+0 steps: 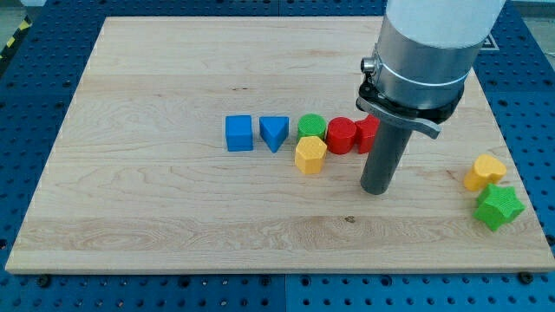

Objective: Slightly move the red blocks to the top side

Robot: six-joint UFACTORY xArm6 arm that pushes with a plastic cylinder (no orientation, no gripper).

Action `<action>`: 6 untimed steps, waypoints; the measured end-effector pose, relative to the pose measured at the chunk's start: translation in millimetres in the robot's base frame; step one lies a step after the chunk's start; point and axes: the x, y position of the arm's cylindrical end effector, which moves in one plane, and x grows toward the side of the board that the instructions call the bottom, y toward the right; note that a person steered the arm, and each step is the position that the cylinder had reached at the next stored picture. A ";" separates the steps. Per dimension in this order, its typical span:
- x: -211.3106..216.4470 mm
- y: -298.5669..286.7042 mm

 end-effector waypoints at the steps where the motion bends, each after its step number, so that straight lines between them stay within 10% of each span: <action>1: 0.0 0.0; 6: -51.1 -8.3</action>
